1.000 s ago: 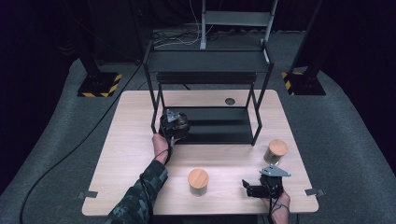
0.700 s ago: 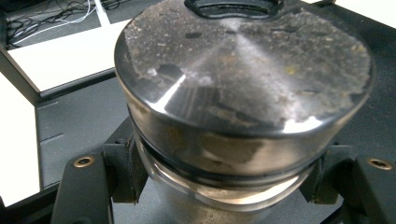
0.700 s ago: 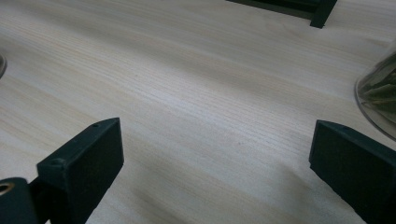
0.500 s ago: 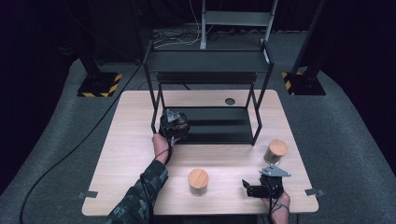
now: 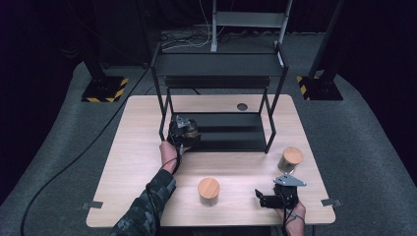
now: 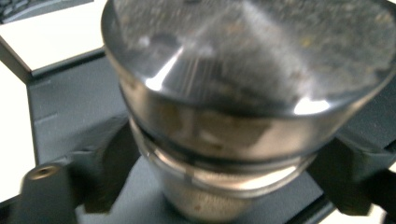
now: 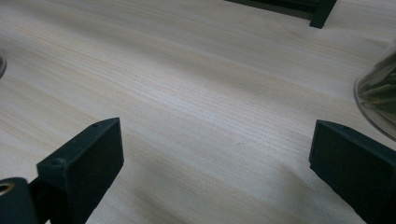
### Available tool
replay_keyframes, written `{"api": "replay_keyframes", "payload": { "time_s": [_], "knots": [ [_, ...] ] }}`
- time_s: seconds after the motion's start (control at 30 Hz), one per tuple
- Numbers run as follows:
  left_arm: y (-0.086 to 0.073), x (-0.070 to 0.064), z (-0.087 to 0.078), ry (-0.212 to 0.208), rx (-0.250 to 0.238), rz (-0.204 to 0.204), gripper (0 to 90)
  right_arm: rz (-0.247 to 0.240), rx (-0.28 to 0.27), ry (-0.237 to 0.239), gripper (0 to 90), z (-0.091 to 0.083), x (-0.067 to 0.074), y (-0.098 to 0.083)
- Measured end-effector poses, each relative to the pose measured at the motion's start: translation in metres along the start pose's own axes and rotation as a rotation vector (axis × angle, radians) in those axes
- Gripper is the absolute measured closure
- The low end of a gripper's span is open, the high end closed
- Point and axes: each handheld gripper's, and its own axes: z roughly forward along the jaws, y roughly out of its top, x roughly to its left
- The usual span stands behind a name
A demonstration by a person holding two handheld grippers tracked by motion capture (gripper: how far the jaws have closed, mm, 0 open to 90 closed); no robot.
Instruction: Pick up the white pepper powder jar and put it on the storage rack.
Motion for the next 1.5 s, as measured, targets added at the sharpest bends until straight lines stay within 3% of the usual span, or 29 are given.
{"api": "replay_keyframes", "payload": {
  "time_s": [0.3, 0.43, 0.57, 0.63, 0.9, 1.07, 1.23, 1.37, 1.5],
  "knots": [
    [0.000, -0.001, -0.011, -0.055, 0.113, 0.005, 0.0, 0.001, 0.000, -0.001, 1.8, 0.000, 0.000, 0.000],
    [-0.003, -0.005, -0.018, -0.097, 0.135, 0.029, 0.1, 0.001, 0.000, -0.001, 1.8, 0.000, 0.000, 0.000],
    [-0.007, -0.010, -0.024, -0.114, 0.141, 0.043, 0.0, 0.001, 0.000, -0.001, 1.8, 0.000, 0.000, 0.000],
    [-0.012, -0.015, -0.029, -0.135, 0.153, 0.069, 0.3, 0.002, -0.001, -0.001, 1.8, 0.000, 0.000, 0.000],
    [-0.034, -0.018, -0.042, -0.154, 0.182, 0.102, 0.1, -0.003, 0.001, -0.001, 1.9, 0.000, 0.000, 0.000],
    [-0.047, -0.013, -0.049, -0.142, 0.191, 0.096, 0.2, -0.004, 0.005, 0.002, 1.9, 0.001, 0.000, 0.000],
    [-0.071, 0.001, -0.063, -0.110, 0.210, 0.050, 0.2, -0.005, 0.009, 0.001, 1.8, 0.001, 0.001, 0.000],
    [-0.089, 0.011, -0.073, -0.075, 0.219, 0.019, 0.2, -0.007, 0.012, 0.002, 1.8, 0.001, 0.001, 0.000],
    [-0.102, 0.019, -0.086, -0.013, 0.198, -0.011, 0.5, -0.010, 0.012, 0.001, 1.8, 0.001, 0.001, 0.000]
  ]
}}
